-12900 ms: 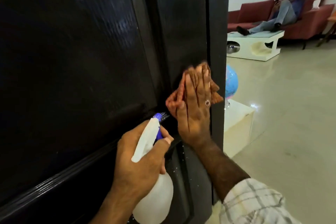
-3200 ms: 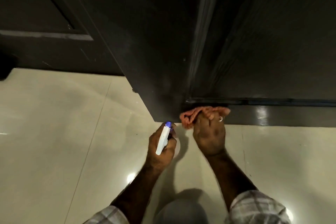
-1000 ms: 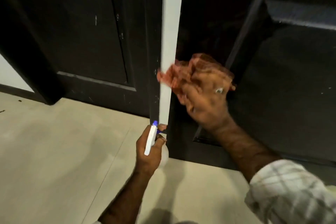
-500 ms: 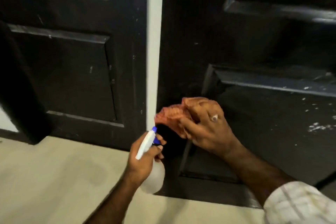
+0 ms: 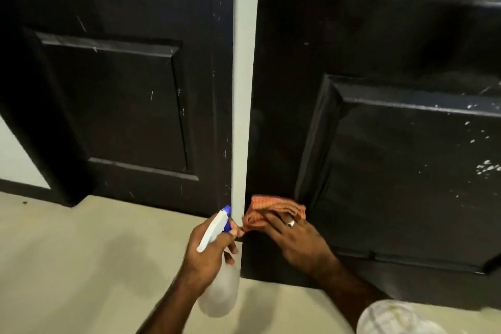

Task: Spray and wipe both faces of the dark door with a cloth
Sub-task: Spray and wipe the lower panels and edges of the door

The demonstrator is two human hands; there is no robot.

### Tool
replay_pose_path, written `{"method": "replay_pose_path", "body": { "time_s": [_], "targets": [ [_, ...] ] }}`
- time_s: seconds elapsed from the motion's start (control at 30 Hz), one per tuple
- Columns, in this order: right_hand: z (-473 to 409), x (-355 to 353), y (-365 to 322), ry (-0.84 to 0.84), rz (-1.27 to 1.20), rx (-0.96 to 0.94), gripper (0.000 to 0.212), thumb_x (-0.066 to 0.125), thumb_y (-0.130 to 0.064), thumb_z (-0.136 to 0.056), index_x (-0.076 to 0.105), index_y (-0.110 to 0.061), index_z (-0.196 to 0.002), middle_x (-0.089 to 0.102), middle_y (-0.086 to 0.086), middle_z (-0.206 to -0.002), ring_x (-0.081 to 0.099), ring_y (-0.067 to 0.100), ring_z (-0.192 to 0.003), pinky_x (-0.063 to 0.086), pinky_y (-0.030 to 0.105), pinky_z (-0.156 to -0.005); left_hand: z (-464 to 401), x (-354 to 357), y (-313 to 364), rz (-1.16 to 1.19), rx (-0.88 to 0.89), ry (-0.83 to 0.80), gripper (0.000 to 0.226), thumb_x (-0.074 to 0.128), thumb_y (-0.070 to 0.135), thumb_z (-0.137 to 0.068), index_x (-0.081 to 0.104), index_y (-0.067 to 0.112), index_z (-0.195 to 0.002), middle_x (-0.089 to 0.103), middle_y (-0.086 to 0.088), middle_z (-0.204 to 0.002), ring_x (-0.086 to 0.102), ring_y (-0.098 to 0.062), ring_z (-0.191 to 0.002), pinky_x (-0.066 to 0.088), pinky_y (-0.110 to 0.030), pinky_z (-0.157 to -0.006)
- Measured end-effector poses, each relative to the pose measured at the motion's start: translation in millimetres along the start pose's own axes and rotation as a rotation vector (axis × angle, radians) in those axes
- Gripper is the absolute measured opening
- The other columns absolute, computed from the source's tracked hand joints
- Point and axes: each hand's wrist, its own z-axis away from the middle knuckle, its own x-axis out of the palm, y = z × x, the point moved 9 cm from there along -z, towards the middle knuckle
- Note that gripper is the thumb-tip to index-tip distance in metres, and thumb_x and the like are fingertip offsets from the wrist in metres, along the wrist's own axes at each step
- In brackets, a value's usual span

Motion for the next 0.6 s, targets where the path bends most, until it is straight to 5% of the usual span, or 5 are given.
{"method": "replay_pose_path", "body": {
  "time_s": [0.1,0.2,0.3,0.4,0.6],
  "targets": [
    [32.6,71.9,-16.5,-0.162,-0.071,-0.097,0.069,0.040,-0.023,-0.093,0.045,-0.036,-0.160,0.038,-0.011,-0.167,0.059,0.016,-0.141,0.045,0.035,-0.120,-4.8,6.1,-17.8,-0.023,-0.038,0.005,0.012,0.069,0.009,-0.100,0.075,0.007,-0.110,0.078,-0.008,-0.084,0.075,-0.029,-0.071,0.064,-0.040,-0.059],
    [42.4,84.1,-25.1,-0.179,-0.016,-0.166,0.070,0.041,-0.027,-0.100,0.028,-0.039,-0.168,0.026,-0.015,-0.174,0.038,0.006,-0.156,0.020,0.030,-0.132,-12.3,11.1,-29.8,-0.030,-0.113,0.031,0.014,0.070,0.014,-0.100,0.073,0.010,-0.113,0.077,-0.005,-0.083,0.076,-0.024,-0.071,0.063,-0.034,-0.059],
    [15.0,37.6,-25.0,0.013,-0.006,-0.138,0.069,0.068,-0.039,-0.093,0.050,-0.031,-0.159,0.049,-0.009,-0.162,0.058,0.015,-0.142,0.031,0.037,-0.124,-22.5,18.5,-26.6,-0.052,-0.136,0.030,0.027,0.072,0.019,-0.099,0.070,0.008,-0.123,0.077,-0.013,-0.092,0.077,-0.029,-0.074,0.066,-0.037,-0.063],
    [-21.1,-37.3,2.1,0.223,0.075,0.003,0.054,0.057,-0.052,-0.103,0.062,-0.025,-0.149,0.058,0.000,-0.156,0.066,0.025,-0.134,0.052,0.046,-0.111,-27.9,25.7,-1.3,-0.044,-0.084,0.046,0.020,0.072,0.019,-0.098,0.069,0.022,-0.118,0.076,-0.008,-0.091,0.075,-0.029,-0.072,0.062,-0.025,-0.058],
    [-41.2,-197.7,57.9,0.607,0.123,0.148,0.039,0.066,-0.023,-0.096,0.072,-0.011,-0.133,0.058,0.016,-0.155,0.051,0.038,-0.141,0.040,0.059,-0.112,-26.1,38.3,119.2,-0.017,0.202,-0.118,0.017,0.067,0.002,-0.099,0.074,0.015,-0.090,0.075,-0.004,-0.072,0.066,-0.027,-0.059,0.060,-0.033,-0.055]
  ]
}}
